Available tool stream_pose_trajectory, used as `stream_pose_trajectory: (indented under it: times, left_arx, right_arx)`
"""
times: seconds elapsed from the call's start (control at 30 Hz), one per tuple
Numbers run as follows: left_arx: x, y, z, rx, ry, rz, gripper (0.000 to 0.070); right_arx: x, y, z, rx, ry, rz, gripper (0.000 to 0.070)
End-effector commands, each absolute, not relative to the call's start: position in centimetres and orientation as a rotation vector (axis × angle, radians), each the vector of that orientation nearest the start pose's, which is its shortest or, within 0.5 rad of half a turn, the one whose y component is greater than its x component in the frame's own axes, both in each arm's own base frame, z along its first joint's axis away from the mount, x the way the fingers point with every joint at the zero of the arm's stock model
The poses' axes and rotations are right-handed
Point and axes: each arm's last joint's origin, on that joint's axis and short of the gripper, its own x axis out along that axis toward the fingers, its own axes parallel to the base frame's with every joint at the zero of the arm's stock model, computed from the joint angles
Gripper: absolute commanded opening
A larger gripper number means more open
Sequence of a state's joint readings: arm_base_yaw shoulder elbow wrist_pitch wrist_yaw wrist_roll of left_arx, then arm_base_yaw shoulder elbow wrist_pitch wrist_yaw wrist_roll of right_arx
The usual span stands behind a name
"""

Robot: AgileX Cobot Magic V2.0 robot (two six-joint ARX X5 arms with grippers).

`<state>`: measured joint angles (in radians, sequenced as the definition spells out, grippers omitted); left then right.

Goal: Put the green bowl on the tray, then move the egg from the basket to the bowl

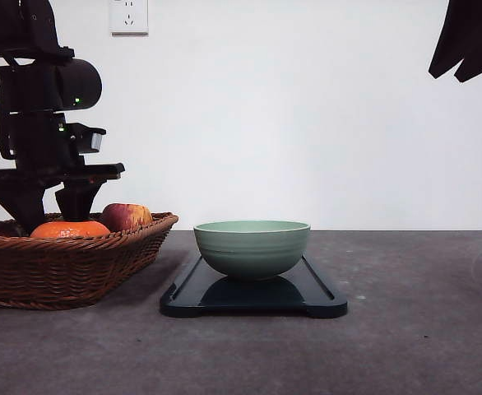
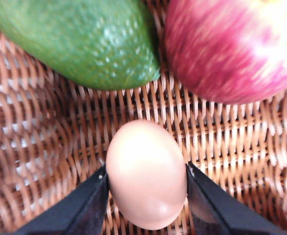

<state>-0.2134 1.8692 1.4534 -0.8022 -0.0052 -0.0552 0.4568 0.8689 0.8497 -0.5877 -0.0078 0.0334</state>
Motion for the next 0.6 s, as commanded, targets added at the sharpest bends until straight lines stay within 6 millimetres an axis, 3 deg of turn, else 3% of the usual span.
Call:
stream_pose_trajectory:
  times: [0.0,0.3,0.43,0.57]
  left_arx:
    - [37.0,-8.1,24.4,0.088,1.148,-0.159,0.0216]
    - [34.2,-9.0,30.0,0.079,0.993,-0.277,0.0228]
    - [33.2,-10.7,31.7,0.051,0.905,-0.406,0.0229]
    - [32.9,-13.0,32.0,0.072,0.854,-0.474,0.0241]
  right_arx:
    - [15.7,7.8,30.8,-0.094,0.588,0.446,0.0211]
    - [15.1,7.6,31.3,-0.087,0.558,0.448,0.0211]
    - [14.8,7.4,31.6,-0.082,0.537,0.449,0.0211]
    - [14.4,7.2,31.9,-0.076,0.511,0.451,0.0211]
